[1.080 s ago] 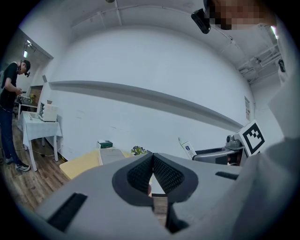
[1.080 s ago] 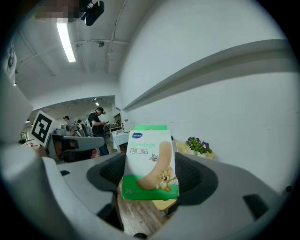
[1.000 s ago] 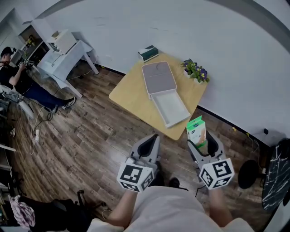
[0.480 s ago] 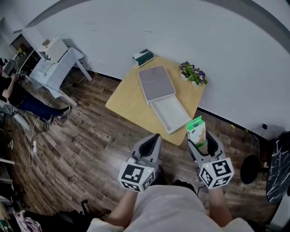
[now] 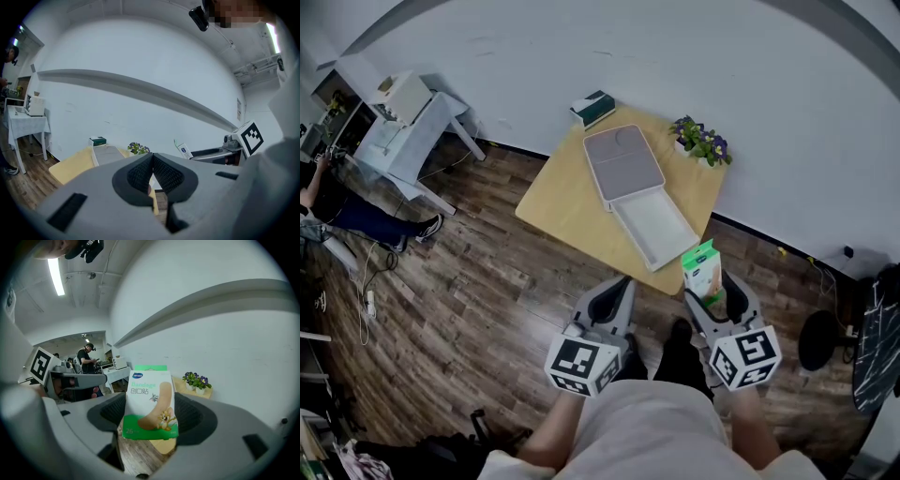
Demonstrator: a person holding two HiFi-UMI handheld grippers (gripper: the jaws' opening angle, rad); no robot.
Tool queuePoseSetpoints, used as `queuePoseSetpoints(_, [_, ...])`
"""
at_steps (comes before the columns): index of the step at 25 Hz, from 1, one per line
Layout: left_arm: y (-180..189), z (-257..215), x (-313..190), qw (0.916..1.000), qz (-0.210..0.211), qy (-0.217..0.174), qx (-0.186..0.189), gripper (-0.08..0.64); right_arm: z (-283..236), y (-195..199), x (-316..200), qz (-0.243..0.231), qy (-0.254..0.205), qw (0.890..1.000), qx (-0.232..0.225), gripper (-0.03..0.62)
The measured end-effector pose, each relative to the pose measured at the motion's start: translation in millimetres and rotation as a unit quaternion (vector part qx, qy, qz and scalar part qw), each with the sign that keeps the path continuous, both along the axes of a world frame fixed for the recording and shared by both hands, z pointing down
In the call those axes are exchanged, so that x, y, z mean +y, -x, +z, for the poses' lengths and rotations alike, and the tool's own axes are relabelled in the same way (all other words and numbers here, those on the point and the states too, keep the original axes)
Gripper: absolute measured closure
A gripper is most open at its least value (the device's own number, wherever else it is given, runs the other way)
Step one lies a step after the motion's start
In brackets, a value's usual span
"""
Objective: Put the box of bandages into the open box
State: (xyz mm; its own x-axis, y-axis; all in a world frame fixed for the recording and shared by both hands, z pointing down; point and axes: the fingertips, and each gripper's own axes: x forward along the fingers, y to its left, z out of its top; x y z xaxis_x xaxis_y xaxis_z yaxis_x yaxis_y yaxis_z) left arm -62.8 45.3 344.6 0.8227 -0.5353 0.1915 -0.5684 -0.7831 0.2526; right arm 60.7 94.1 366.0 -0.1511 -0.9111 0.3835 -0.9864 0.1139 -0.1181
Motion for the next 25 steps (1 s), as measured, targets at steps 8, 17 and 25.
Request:
queuePoseSetpoints(8, [-2,6,-19,0.9994,-0.032,0.015,-0.007,0.557,8,-7,-28,-0.032,0.016,0.999,-0.001,0.261])
queuePoseSetpoints(17, [-12,-3,-57,0.9959,-0.089,0.011,-0.011,0.557,8,-14,-84,-0.104,0.022,0.994,0.007,0.262])
queuePoseSetpoints(25, [-24,-5,-79,0.9900,-0.140,0.013,-0.018,0.557,16,-22,-126,-0.166,0.032,0.986,0.010,0.262])
